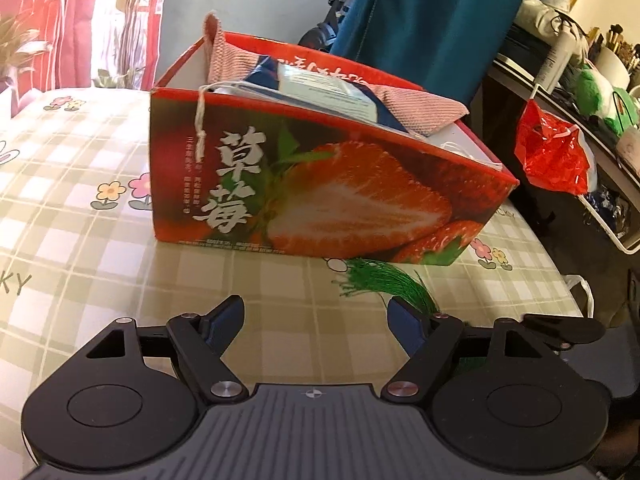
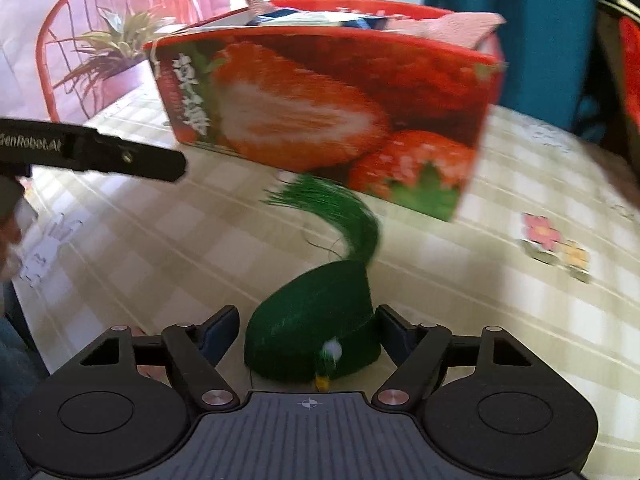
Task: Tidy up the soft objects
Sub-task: 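Move both tools down to the green tasseled pouch beside the box, then close both tools on the green tasseled pouch and lift it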
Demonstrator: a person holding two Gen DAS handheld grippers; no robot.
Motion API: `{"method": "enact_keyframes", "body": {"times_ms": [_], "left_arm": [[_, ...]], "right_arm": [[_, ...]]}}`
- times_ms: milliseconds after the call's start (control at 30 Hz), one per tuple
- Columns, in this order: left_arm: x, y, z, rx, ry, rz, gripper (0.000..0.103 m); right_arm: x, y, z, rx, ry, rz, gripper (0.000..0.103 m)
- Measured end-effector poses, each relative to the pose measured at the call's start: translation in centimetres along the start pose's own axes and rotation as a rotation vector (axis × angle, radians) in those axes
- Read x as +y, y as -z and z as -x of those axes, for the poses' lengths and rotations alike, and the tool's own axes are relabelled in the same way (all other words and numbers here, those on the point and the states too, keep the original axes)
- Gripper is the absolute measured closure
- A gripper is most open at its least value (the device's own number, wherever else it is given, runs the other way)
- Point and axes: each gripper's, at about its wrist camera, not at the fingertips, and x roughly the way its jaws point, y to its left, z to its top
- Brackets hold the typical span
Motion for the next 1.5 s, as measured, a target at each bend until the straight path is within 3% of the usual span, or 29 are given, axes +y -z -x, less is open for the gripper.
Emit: {"method": "enact_keyframes", "body": {"times_ms": [267,400,633,1033,1233,1433,1500], "left_arm": [[1.5,-0.3,0.4,-0.013,-0.031,0.039,0.023],[1.7,-0.2,0.4,-0.009,-0.023,0.057,0.023],[0.4,0.7,0.2,0.015,0.032,0.052,0.023],[-1.4,2.0,-1.2,0.071,0.139,0.042,0.023],[-2.8,2.5,-2.0,0.098,0.221,0.022,0.024],[-3.5,3.6,-3.6,0.154,0.316,0.052,0.038],[-3.5,3.7,-3.9,0.161,0.342,0.063,0.049]], "right_arm": [[3.9,-3.0,-2.4,-0.043,-0.054,0.050,0.035],[3.9,-3.3,-1.9,-0.055,-0.053,0.066,0.024],[2.4,-1.9,-0.2,-0.056,-0.053,0.043,0.024],[3.1,-0.3,1.4,-0.047,-0.022,0.127,0.025],[2.3,0.9,1.9,-0.022,-0.028,0.079,0.032],[2.0,1.4,2.1,-0.020,-0.049,0.056,0.047],[2.1,1.5,2.1,-0.028,-0.056,0.052,0.050]]}}
